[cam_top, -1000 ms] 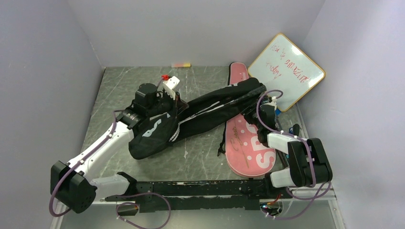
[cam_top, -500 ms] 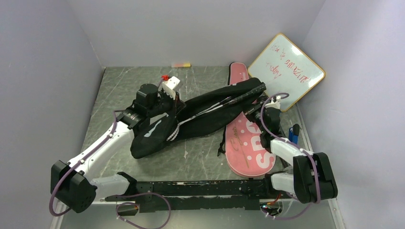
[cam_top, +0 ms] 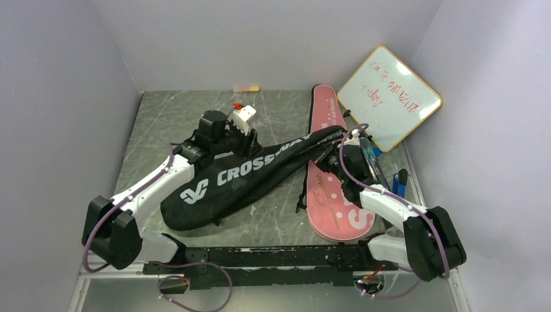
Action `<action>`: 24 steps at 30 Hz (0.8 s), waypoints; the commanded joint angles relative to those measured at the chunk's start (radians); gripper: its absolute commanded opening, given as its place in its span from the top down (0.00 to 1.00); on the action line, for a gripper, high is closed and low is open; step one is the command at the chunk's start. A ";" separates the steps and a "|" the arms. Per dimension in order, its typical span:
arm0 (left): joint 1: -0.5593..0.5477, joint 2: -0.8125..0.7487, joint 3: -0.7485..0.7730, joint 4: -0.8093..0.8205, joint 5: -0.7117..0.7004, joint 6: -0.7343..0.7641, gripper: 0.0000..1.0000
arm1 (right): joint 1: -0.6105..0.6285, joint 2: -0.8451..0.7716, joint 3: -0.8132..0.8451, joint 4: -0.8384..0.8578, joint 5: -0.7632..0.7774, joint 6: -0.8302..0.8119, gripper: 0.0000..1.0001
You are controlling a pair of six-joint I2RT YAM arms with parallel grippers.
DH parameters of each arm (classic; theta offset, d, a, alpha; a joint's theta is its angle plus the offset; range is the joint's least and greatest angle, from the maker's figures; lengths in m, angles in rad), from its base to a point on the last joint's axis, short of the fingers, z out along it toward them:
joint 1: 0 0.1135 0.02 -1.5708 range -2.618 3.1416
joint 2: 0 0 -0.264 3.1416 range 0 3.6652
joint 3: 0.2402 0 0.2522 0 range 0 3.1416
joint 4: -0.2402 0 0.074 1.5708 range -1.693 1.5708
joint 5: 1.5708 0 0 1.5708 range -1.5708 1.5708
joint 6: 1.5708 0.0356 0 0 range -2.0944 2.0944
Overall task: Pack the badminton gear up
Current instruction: Place the racket in the racket bag.
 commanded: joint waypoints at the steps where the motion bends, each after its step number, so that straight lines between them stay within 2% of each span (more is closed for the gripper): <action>1: -0.023 0.045 0.047 0.036 0.131 0.056 0.43 | 0.028 -0.027 0.030 -0.011 0.033 0.003 1.00; 3: -0.051 0.050 0.043 0.042 0.145 0.075 0.36 | 0.029 -0.056 0.020 -0.030 0.038 -0.005 1.00; 9: -0.171 0.051 0.033 0.057 0.162 0.128 0.27 | 0.032 -0.128 0.010 -0.083 0.029 -0.016 1.00; 17: -0.251 0.119 0.059 0.017 0.038 0.171 0.26 | 0.043 -0.167 0.004 -0.102 0.011 -0.004 1.00; 19: -0.251 0.135 0.073 -0.002 -0.006 0.174 0.30 | 0.046 -0.170 0.011 -0.116 0.011 -0.002 1.00; 21: -0.251 0.153 0.093 -0.035 -0.060 0.183 0.43 | 0.047 -0.176 0.020 -0.133 0.011 0.003 1.00; 24: -0.251 0.165 0.118 -0.064 -0.122 0.188 0.78 | 0.047 -0.197 0.046 -0.180 0.005 0.011 1.00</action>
